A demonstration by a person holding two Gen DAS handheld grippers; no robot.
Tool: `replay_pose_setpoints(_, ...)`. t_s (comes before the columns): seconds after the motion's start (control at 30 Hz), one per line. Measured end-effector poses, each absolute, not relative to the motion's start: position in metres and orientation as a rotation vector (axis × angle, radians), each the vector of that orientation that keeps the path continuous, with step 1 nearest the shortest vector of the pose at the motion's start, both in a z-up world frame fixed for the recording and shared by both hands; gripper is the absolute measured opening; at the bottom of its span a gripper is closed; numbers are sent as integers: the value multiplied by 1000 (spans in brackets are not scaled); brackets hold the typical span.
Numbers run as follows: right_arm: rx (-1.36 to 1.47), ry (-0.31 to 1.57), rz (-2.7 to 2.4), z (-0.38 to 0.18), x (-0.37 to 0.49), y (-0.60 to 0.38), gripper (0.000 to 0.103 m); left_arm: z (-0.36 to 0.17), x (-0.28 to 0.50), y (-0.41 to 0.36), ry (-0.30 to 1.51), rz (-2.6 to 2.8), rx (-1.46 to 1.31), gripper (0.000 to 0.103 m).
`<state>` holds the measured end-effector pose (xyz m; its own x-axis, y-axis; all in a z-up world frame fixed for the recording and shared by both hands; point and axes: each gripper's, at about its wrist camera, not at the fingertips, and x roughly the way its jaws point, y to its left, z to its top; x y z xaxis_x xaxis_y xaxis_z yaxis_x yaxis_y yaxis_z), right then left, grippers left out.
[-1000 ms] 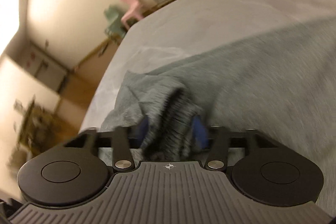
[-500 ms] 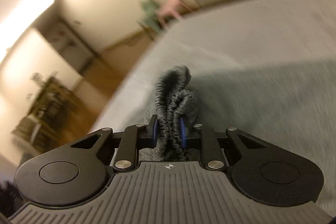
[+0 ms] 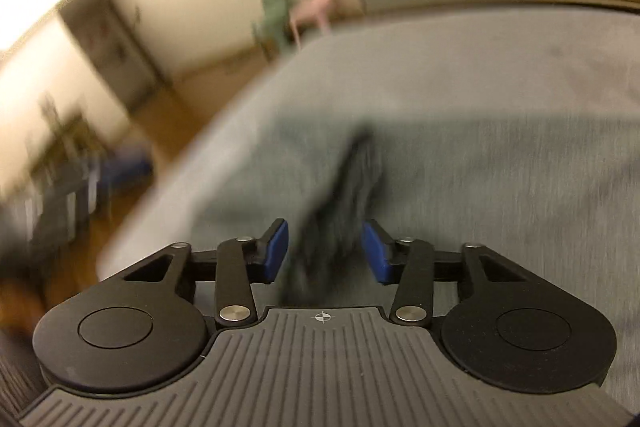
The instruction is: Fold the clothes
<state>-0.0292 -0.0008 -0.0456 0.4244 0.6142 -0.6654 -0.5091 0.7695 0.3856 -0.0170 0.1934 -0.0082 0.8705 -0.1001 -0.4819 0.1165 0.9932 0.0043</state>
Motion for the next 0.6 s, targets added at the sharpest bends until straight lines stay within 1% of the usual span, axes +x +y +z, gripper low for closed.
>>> replay_pose_setpoints(0.03, 72, 924, 692, -55, -38, 2, 25, -13, -10, 202, 558, -74, -1, 27)
replay_pose_setpoints(0.07, 11, 890, 681, -58, -55, 1, 17, -20, -4, 210, 616, -46, -36, 27)
replay_pose_setpoints(0.1, -44, 856, 670, -60, -70, 0, 15, -26, 2, 218, 673, -24, -70, 28)
replay_pose_setpoints(0.17, -43, 804, 647, -45, -87, -5, 19, -40, 4, 231, 753, -2, -143, 40)
replay_pose_setpoints(0.2, -42, 777, 635, -38, -96, -7, 20, -44, 5, 236, 778, 10, -174, 59)
replay_pose_setpoints(0.23, -42, 753, 625, -31, -103, -9, 24, -46, 10, 240, 797, 19, -207, 70)
replay_pose_setpoints(0.27, -52, 751, 633, -31, -103, -4, 29, -50, 14, 245, 822, 13, -253, 71)
replay_pose_setpoints(0.3, -61, 750, 640, -31, -103, 2, 30, -55, 16, 251, 848, -9, -308, 73)
replay_pose_setpoints(0.33, -73, 752, 646, -32, -103, 7, 28, -60, 19, 254, 878, -39, -363, 78)
replay_pose_setpoints(0.4, -119, 840, 615, -49, -93, 21, 29, -64, 21, 254, 897, -76, -410, 79)
replay_pose_setpoints(0.43, -122, 831, 605, -47, -91, 25, 32, -63, 22, 250, 894, -78, -396, 73)
replay_pose_setpoints(0.47, -125, 822, 595, -45, -90, 29, 31, -63, 22, 248, 893, -83, -388, 61)
replay_pose_setpoints(0.5, -125, 810, 586, -43, -88, 32, 31, -63, 21, 247, 893, -87, -391, 44)
replay_pose_setpoints(0.53, -90, 763, 590, -32, -89, 35, 31, -62, 20, 247, 888, -91, -395, 35)
replay_pose_setpoints(0.6, -116, 672, 588, -13, -92, 44, 31, -60, 19, 251, 871, -102, -416, 24)
